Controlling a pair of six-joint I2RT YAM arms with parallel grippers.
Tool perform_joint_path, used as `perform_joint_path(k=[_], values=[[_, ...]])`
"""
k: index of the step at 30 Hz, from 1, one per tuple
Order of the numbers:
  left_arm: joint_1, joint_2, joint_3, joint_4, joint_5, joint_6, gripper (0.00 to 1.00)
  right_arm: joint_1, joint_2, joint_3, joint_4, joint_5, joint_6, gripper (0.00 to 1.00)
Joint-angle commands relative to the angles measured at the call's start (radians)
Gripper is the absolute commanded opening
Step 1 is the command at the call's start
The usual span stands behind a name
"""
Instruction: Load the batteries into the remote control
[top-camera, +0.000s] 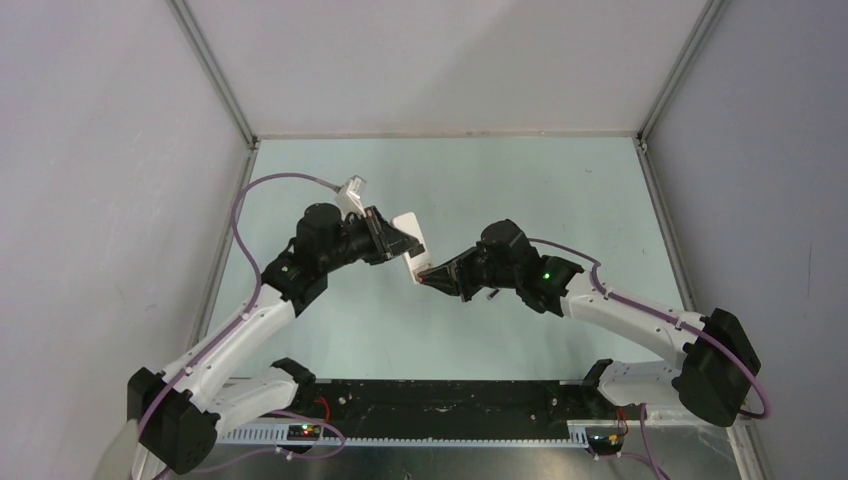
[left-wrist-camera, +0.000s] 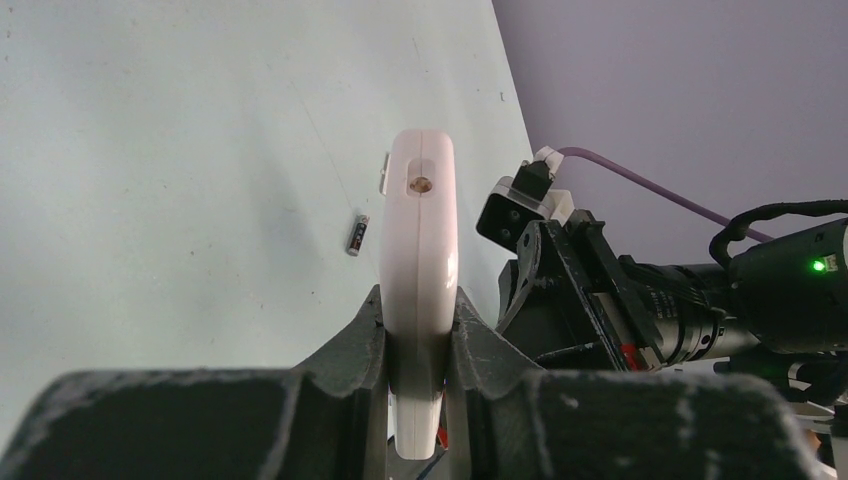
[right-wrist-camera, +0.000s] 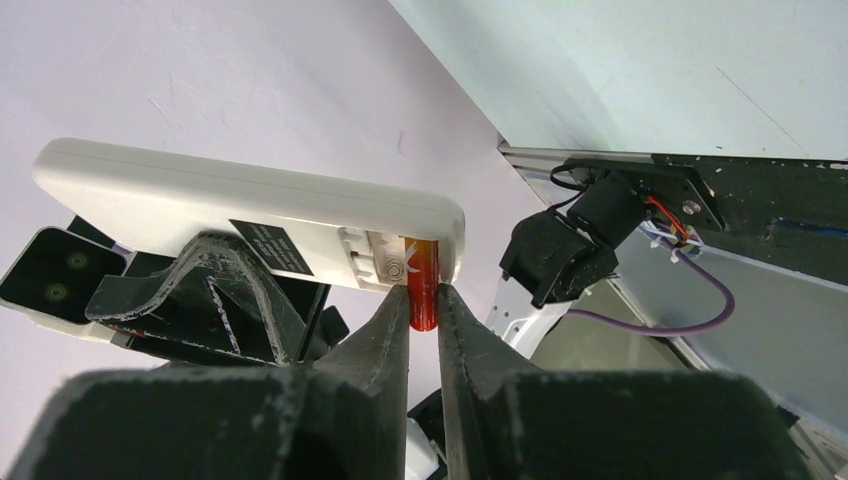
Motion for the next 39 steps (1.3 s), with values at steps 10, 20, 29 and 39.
perform_joint_path(k=[10,20,29,39], values=[[-0.003,-0.006,0.057,0.04,0.065,-0.009,0.0,-0.01,0.015,-0.002,-0.01,0.034,0.013,0.23],[-0.003,0.004,0.058,0.032,0.052,-0.003,0.0,-0.009,0.01,-0.002,-0.007,0.026,-0.002,0.42],[-0.003,0.051,0.067,0.017,0.044,-0.036,0.0,-0.016,-0.062,-0.002,-0.082,0.046,-0.088,0.79],[-0.003,0.098,0.071,-0.008,0.138,-0.083,0.0,-0.054,-0.101,-0.002,-0.074,-0.004,-0.404,0.99]])
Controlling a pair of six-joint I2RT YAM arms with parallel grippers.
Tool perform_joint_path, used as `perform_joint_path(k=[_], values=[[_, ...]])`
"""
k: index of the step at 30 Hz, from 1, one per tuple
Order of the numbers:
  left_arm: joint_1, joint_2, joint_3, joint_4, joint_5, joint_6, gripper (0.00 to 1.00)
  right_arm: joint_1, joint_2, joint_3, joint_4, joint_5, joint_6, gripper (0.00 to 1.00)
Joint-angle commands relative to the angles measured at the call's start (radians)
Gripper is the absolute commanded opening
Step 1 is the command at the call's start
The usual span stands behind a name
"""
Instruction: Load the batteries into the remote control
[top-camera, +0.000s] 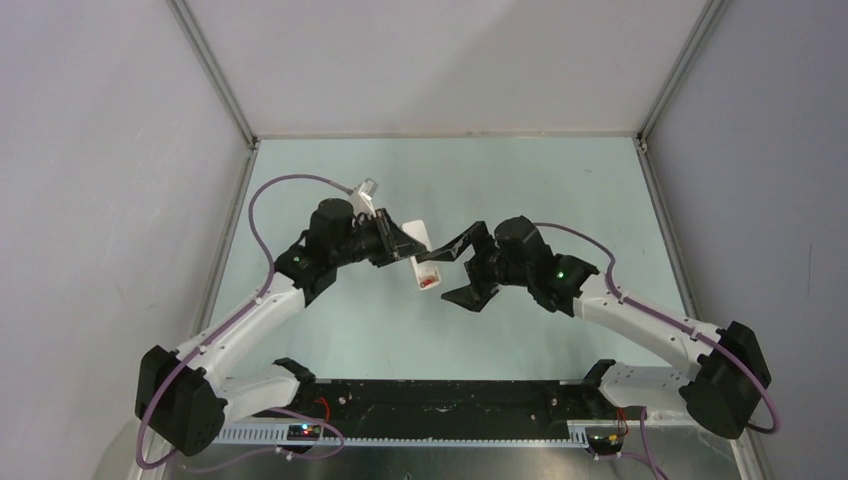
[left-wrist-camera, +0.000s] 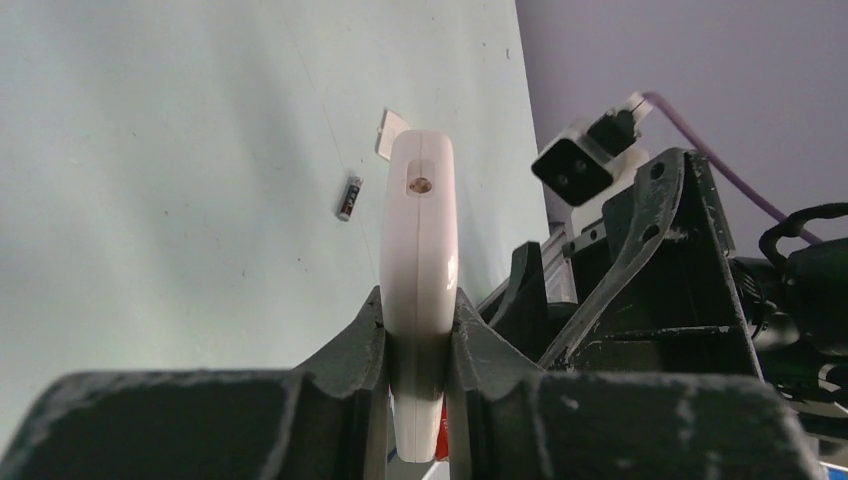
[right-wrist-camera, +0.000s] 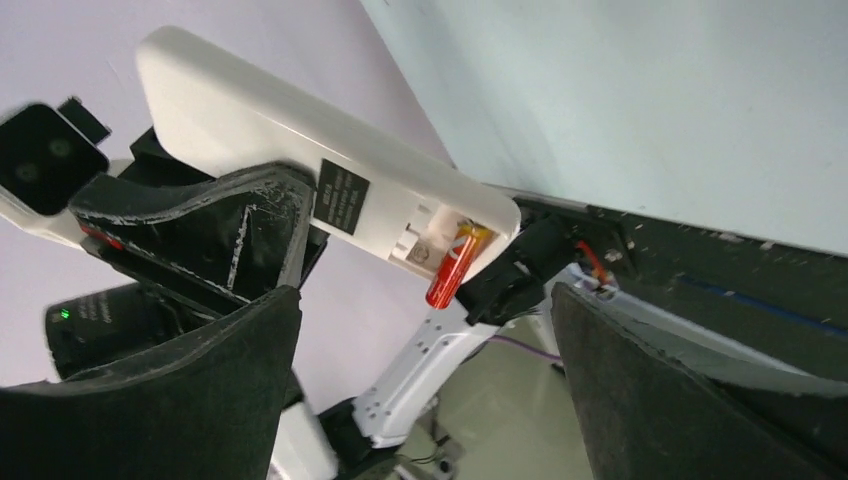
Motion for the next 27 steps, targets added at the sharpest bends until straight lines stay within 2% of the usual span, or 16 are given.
perform_joint_path(k=[1,6,9,13,20,27], values=[[-0.002,0.005,0.05,0.007,0.092,-0.047,0.0,-0.014,-0.047,0.002,-0.034,0.0,-0.265,0.99],[-0.003,0.021,0.048,-0.004,0.186,-0.068,0.0,-0.024,-0.084,0.002,-0.041,0.017,-0.485,0.99],[-0.003,0.023,0.05,-0.004,0.215,-0.089,0.0,-0.028,-0.088,0.002,-0.002,-0.034,-0.637,1.0],[-0.003,0.018,0.059,-0.004,0.24,-0.112,0.0,-0.017,-0.068,0.002,0.028,-0.095,-0.751,0.99],[-0.005,0.0,0.064,-0.005,0.271,-0.126,0.0,0.03,-0.047,0.002,0.011,-0.064,-0.84,0.99],[-0.005,-0.002,0.055,-0.004,0.272,-0.131,0.0,0.052,-0.05,0.002,0.028,-0.083,-0.852,0.99]])
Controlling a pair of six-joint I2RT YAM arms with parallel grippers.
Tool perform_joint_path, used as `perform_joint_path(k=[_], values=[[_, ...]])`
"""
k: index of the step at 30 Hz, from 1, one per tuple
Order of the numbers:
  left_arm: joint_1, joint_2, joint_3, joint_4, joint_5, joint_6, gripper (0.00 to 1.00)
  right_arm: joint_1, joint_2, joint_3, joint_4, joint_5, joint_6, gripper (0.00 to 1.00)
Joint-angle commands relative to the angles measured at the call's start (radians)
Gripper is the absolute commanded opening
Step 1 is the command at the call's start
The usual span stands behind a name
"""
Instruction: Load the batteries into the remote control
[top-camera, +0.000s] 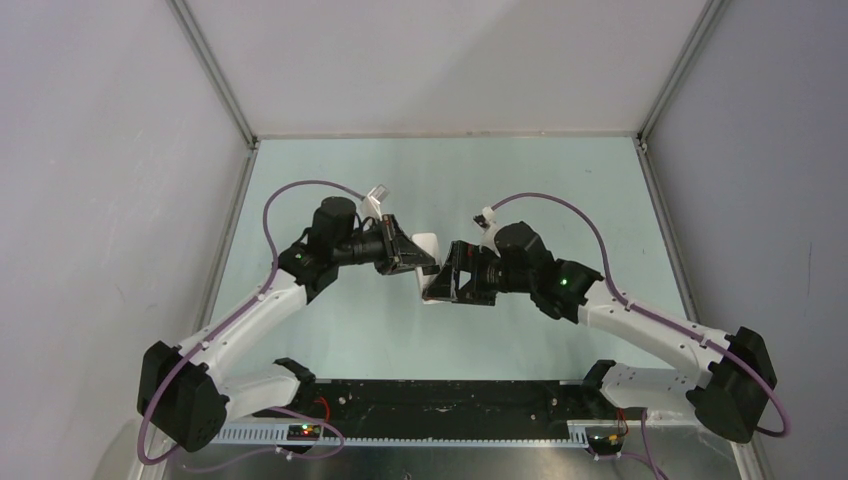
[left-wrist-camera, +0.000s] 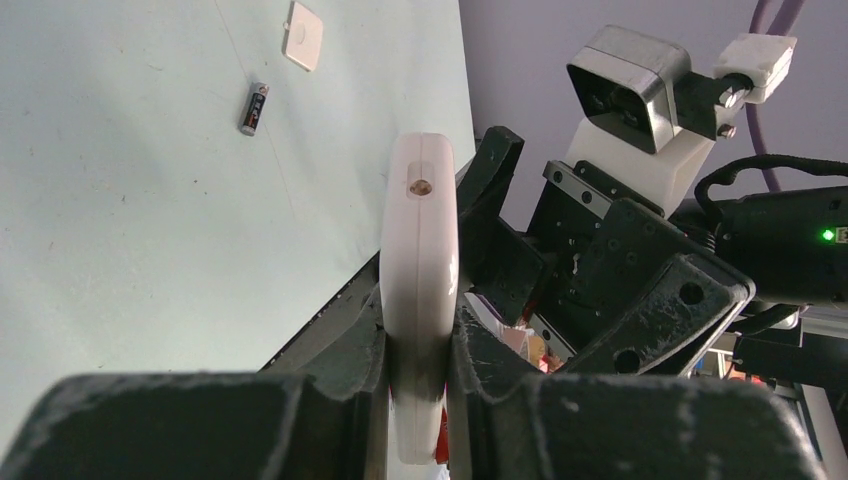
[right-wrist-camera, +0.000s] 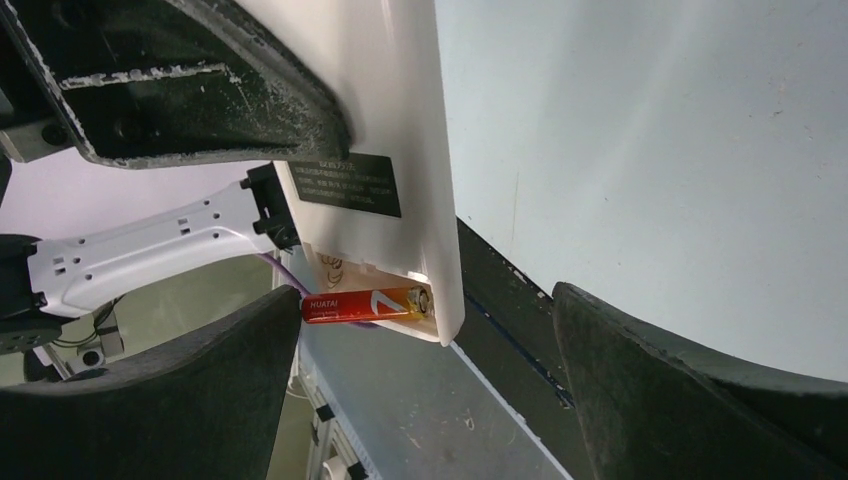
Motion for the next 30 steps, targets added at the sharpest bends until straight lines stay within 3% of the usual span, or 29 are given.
perform_joint_path(k=[1,15,21,30], values=[[-0.005,-0.028,0.039,0.025,0.027,-0.017,0.0,0.012,-0.006,0.006,0.04,-0.019,-0.043,0.99],[-0.006,-0.015,0.028,0.025,0.041,-0.008,0.0,0.016,0.006,0.006,0.073,-0.03,-0.037,0.99],[-0.005,-0.007,0.028,0.025,0.043,-0.009,0.0,0.014,0.012,0.006,0.064,-0.028,-0.035,0.89],[-0.006,0.011,0.024,0.025,0.05,-0.007,0.0,0.013,0.004,0.006,0.09,-0.036,-0.049,0.86]])
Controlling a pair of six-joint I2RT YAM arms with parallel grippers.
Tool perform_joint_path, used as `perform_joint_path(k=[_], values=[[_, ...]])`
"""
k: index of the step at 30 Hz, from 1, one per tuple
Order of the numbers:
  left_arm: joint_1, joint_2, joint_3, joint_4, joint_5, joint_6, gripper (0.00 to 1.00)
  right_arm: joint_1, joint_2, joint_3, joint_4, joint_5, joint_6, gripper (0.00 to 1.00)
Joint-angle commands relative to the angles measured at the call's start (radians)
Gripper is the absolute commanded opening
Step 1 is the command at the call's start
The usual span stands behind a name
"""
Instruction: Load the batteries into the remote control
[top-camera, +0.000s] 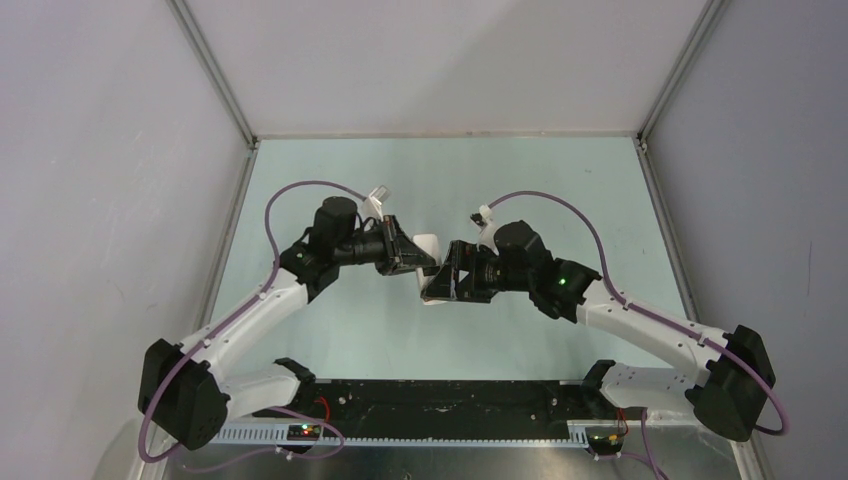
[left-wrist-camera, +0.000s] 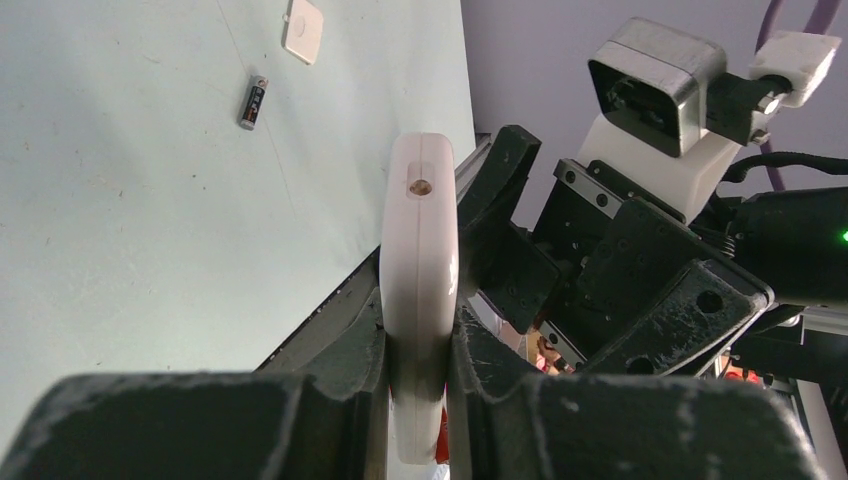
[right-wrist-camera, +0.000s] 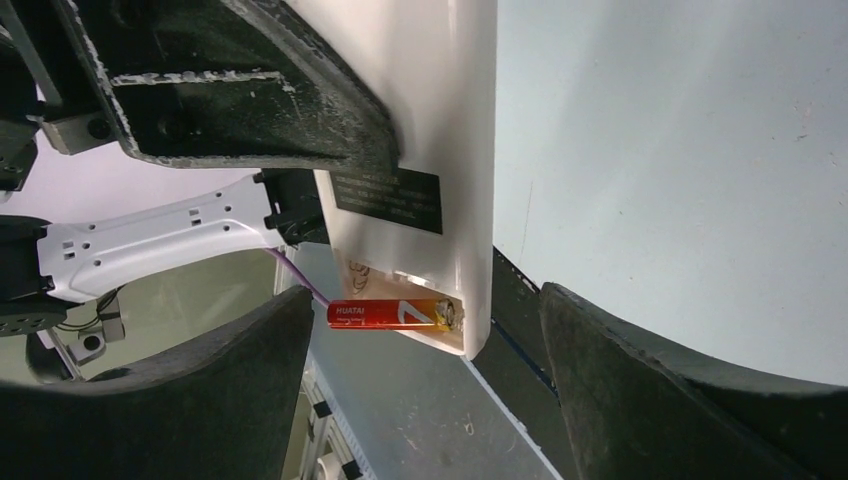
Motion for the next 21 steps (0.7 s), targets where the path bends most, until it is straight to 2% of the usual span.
perform_joint_path(k=[1,3,6,14,21], values=[[-0.006,0.006,0.023,0.025,0.038,-0.007,0.0,0.002,-0.004,0.006,0.046,-0.01,-0.023,0.82],[-0.006,0.008,0.024,0.025,0.039,-0.007,0.0,-0.002,0.003,0.006,0.055,-0.032,-0.016,0.76],[-0.006,0.007,0.024,0.025,0.037,-0.007,0.0,-0.004,0.013,0.005,0.062,-0.047,-0.006,0.72],[-0.008,0.028,0.019,0.025,0.035,-0.008,0.0,-0.001,-0.002,0.006,0.067,-0.044,-0.031,0.81],[-0.008,0.042,0.021,0.024,0.035,-0.006,0.0,-0.004,0.003,0.006,0.069,-0.054,-0.038,0.7]])
